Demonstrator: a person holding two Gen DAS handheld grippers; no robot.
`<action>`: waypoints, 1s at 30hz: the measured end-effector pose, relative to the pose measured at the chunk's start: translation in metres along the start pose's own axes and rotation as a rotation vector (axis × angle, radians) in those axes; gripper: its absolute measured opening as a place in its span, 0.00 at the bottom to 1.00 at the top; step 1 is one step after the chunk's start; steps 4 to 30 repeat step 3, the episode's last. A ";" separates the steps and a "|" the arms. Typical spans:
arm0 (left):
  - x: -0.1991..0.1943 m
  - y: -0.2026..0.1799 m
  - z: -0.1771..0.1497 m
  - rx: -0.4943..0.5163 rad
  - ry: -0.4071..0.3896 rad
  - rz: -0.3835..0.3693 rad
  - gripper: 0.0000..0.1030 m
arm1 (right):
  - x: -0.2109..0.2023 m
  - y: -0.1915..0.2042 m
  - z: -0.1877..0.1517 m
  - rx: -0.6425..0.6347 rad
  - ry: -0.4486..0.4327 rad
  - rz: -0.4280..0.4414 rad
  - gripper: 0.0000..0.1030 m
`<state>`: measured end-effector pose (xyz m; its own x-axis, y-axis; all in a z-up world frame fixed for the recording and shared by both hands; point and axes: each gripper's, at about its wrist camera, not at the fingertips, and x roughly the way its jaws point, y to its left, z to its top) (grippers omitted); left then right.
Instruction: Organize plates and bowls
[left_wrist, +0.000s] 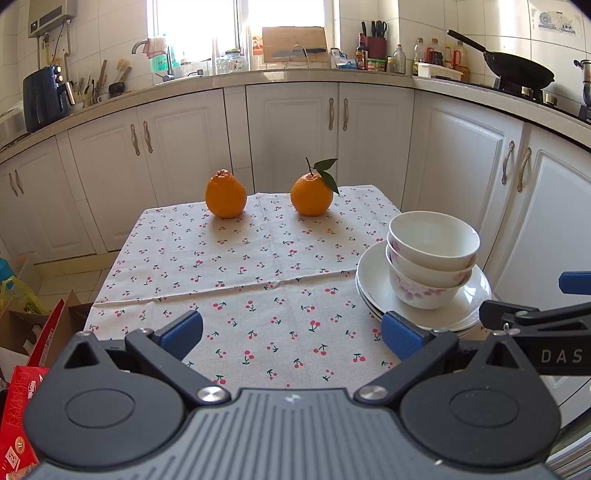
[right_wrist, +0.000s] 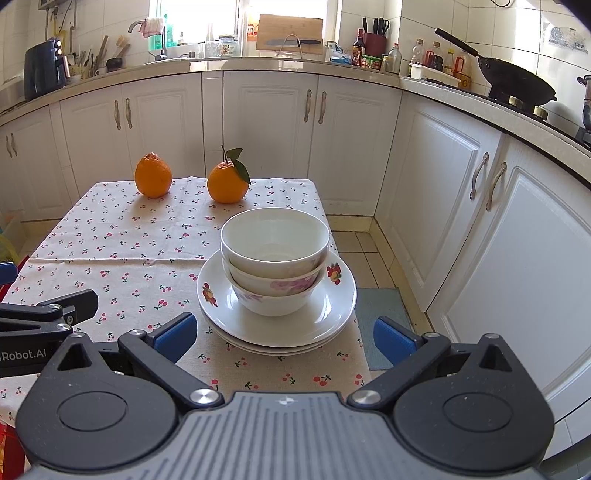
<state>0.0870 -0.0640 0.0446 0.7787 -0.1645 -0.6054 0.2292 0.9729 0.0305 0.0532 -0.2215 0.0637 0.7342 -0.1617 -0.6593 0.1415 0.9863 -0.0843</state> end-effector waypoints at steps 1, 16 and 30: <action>0.000 0.000 0.000 0.000 0.000 0.000 0.99 | 0.000 0.000 0.000 -0.001 0.000 -0.001 1.00; 0.001 0.000 0.000 -0.001 0.002 -0.001 0.99 | 0.000 0.000 0.000 -0.003 -0.001 -0.003 1.00; 0.001 0.000 0.000 -0.001 0.002 -0.001 0.99 | 0.000 0.000 0.000 -0.003 -0.001 -0.003 1.00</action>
